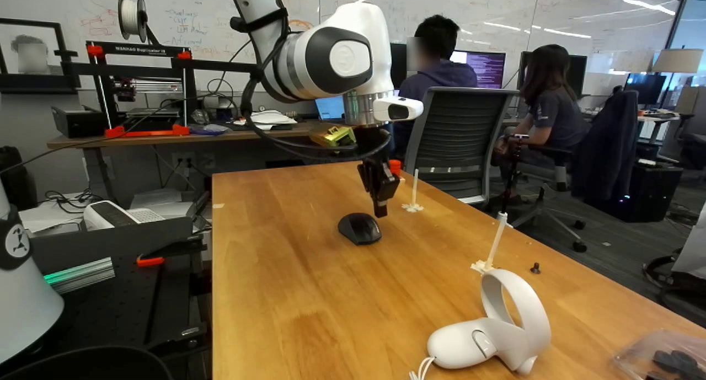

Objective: Left click the mouse

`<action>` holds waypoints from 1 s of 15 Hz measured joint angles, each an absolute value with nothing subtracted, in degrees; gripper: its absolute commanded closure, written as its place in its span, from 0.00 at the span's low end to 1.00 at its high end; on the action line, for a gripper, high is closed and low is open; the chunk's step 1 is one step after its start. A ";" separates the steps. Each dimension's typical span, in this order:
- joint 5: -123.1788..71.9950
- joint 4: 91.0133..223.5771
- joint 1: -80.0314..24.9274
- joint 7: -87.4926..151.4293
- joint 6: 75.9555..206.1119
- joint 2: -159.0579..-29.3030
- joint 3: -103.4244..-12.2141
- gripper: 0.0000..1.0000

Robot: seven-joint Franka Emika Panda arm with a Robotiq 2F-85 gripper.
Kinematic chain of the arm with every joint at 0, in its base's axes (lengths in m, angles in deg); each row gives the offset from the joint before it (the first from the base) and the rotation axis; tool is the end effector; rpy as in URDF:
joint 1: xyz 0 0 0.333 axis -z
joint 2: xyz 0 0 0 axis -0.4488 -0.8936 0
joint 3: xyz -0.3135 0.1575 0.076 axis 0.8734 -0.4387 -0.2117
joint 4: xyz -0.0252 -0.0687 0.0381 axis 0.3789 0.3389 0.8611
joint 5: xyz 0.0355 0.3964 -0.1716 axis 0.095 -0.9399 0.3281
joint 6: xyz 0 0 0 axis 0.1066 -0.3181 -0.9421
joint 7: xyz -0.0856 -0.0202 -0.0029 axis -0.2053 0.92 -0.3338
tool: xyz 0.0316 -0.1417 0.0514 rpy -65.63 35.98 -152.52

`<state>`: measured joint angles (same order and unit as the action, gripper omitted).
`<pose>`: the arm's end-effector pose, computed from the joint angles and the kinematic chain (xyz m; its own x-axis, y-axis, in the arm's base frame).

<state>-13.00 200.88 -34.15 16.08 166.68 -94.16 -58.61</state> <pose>0.5552 0.0489 0.1738 0.9873 -0.0224 0.1572 -0.0368 -0.9953 0.0894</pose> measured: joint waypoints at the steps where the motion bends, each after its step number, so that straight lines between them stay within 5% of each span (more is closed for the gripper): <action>1: -13.00 200.78 -34.59 16.03 167.03 -94.66 -58.30 1.00; 15: -14.21 200.30 -36.98 15.24 167.72 -96.99 -56.09 1.00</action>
